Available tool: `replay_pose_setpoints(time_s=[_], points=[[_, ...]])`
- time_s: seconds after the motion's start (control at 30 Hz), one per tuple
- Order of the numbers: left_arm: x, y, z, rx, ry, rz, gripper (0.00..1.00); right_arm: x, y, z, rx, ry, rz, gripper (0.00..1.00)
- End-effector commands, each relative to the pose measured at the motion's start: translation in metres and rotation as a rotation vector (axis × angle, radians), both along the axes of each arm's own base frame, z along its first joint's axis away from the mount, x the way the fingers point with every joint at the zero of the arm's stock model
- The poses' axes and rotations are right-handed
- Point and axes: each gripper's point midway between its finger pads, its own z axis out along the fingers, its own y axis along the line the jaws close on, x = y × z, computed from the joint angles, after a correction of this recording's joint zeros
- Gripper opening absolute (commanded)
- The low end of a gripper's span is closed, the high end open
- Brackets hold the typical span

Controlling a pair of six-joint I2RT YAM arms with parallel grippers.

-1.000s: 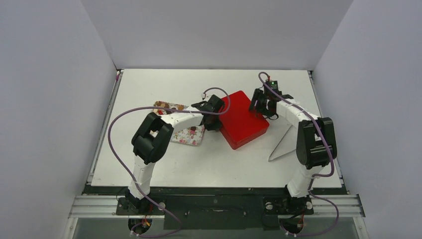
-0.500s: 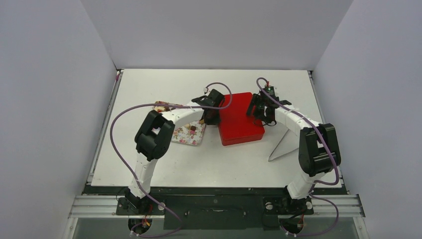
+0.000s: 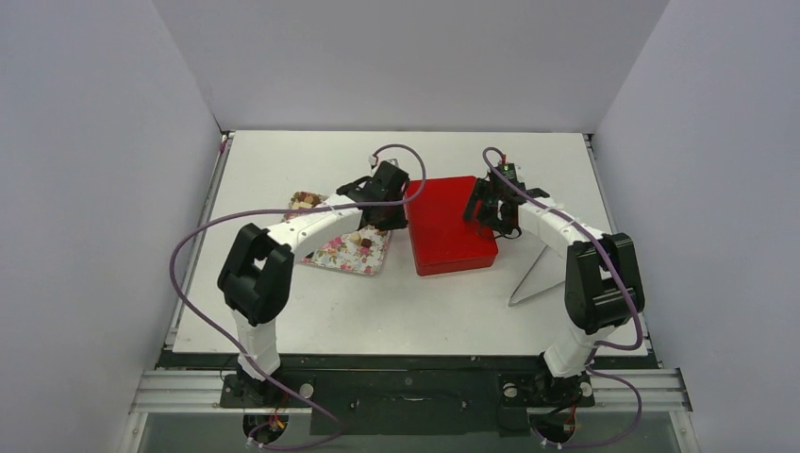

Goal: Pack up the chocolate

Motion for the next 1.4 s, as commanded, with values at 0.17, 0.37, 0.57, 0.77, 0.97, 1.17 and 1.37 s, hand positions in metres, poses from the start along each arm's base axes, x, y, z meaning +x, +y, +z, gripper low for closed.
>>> replay_pose_setpoints(time_s=[0.17,0.37,0.57,0.77,0.97,1.17,1.37], points=[[-0.006,-0.014,0.036,-0.255,-0.069,-0.015,0.45,-0.009,-0.002,-0.015,-0.048,0.068,0.007,0.7],[0.0,-0.031,0.015,-0.331,-0.036,-0.035,0.52,-0.009,-0.002,-0.017,-0.049,0.07,0.009,0.7],[0.003,-0.04,-0.007,-0.371,-0.001,-0.02,0.46,-0.01,0.0,-0.017,-0.041,0.069,0.016,0.7],[-0.002,-0.034,-0.034,-0.289,0.05,0.051,0.32,-0.014,0.0,-0.015,-0.053,0.065,0.026,0.7],[-0.016,-0.031,-0.065,-0.204,0.11,0.123,0.18,-0.023,0.009,-0.017,-0.11,0.066,0.059,0.71],[-0.035,-0.038,-0.082,-0.159,0.155,0.099,0.14,-0.037,0.011,-0.031,-0.154,0.108,0.073,0.71],[-0.05,-0.039,-0.078,-0.149,0.154,0.058,0.13,-0.035,-0.007,0.001,-0.173,0.05,0.017,0.71]])
